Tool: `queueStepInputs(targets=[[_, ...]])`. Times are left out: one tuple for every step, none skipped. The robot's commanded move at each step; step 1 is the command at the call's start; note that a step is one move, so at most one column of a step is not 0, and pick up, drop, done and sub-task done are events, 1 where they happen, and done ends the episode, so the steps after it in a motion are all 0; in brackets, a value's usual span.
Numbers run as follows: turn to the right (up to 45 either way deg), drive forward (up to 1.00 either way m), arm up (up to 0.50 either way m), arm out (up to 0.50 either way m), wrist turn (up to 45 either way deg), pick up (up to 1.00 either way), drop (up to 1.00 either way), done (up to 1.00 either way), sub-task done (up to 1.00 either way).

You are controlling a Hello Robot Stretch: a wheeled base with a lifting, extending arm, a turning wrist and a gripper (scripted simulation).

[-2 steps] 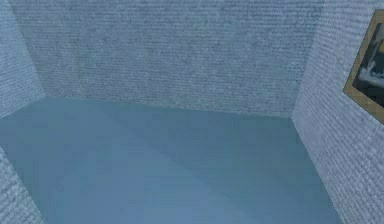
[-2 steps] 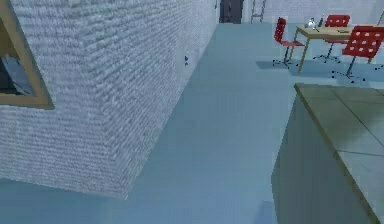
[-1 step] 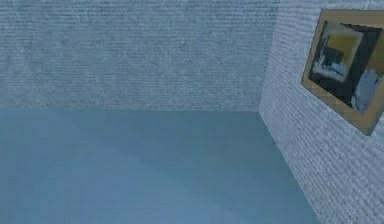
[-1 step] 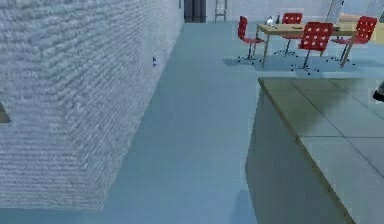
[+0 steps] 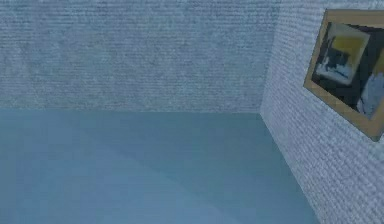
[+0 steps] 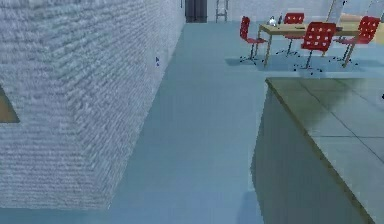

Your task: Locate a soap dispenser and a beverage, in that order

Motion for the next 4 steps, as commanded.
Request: queueStepInputs(targets=[[45.0,0.00,0.00,0.00,0.0,0.00,0.00,0.00,0.00],[42.0,0.00,0.00,0.00,0.0,0.00,0.00,0.00,0.00],[0.0,0.45,0.00,0.00,0.0,0.00,0.00,0.00,0.00],[45.0,0.00,0.00,0.00,0.0,0.00,0.00,0.00,0.00]])
